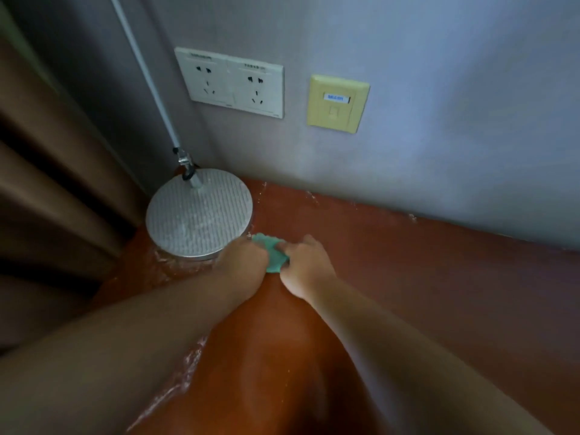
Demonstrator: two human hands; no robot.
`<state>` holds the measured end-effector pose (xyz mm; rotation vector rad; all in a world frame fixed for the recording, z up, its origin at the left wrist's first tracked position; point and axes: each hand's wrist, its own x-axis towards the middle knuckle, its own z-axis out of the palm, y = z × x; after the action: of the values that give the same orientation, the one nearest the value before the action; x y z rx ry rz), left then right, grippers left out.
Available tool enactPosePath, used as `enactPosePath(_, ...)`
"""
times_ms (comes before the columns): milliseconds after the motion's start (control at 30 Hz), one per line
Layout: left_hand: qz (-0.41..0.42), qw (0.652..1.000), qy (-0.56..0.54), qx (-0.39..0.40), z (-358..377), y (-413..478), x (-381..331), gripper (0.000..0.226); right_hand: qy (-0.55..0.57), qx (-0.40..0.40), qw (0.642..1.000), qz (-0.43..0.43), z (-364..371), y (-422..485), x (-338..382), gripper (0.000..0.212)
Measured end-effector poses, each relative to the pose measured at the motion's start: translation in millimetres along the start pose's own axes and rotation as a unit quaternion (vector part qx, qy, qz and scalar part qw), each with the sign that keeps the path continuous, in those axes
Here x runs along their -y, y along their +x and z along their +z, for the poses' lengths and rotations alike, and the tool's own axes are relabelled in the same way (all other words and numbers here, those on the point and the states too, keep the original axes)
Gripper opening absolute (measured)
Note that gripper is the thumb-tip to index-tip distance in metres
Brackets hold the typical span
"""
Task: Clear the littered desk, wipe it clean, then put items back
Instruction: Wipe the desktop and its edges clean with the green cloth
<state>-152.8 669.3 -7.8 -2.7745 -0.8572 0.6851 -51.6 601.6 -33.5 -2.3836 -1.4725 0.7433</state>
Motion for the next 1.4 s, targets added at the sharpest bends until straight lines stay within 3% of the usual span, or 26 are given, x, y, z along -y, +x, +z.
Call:
enactPosePath(267, 0.039, 0.996, -0.079, 0.023, 59, -124, -12, 0.039, -0.028, 0.034, 0.999, 0.005, 57, -128, 44, 0.046)
enactPosePath(400, 0.038, 0.978, -0.200, 0.042, 110, -187, -3, 0.034, -0.044, 0.040, 0.998, 0.008, 93, -185, 80, 0.043)
enactPosePath(500, 0.032, 0.937, -0.347, 0.026, 135, -233, 12, 0.034, -0.037, 0.027, 0.999, 0.013, 119, -219, 107, 0.037)
enactPosePath(633, -0.019, 0.864, -0.495, -0.089, 153, -298, 42, 0.041, 0.062, -0.025, 0.994, 0.082, 154, -249, 134, 0.030)
enactPosePath(700, -0.105, 0.835, -0.521, -0.146, 162, -326, 65, 0.044, 0.157, -0.076, 0.975, 0.136, 164, -260, 149, 0.025)
enactPosePath(800, -0.192, 0.789, -0.552, -0.192, 179, -356, 99, 0.048, 0.304, -0.155, 0.918, 0.203, 164, -272, 168, 0.013)
enactPosePath(867, -0.240, 0.773, -0.557, -0.187, 192, -370, 114, 0.054, 0.308, -0.200, 0.899, 0.240, 159, -277, 167, 0.009)
enactPosePath(933, -0.277, 0.743, -0.588, -0.161, 207, -379, 121, 0.057, 0.226, -0.211, 0.907, 0.285, 158, -284, 158, 0.009)
enactPosePath(1033, -0.303, 0.689, -0.648, -0.113, 226, -387, 115, 0.055, 0.096, -0.156, 0.930, 0.319, 167, -297, 150, 0.030)
enactPosePath(1133, -0.337, 0.643, -0.679, -0.108, 231, -387, 107, 0.053, 0.024, -0.105, 0.954, 0.281, 181, -307, 162, 0.052)
enactPosePath(1267, -0.384, 0.555, -0.724, -0.141, 223, -389, 108, 0.047, 0.072, -0.036, 0.954, 0.290, 193, -306, 205, 0.070)
enactPosePath(1400, -0.387, 0.531, -0.732, -0.181, 214, -393, 115, 0.043, 0.147, 0.053, 0.959, 0.236, 216, -287, 269, 0.065)
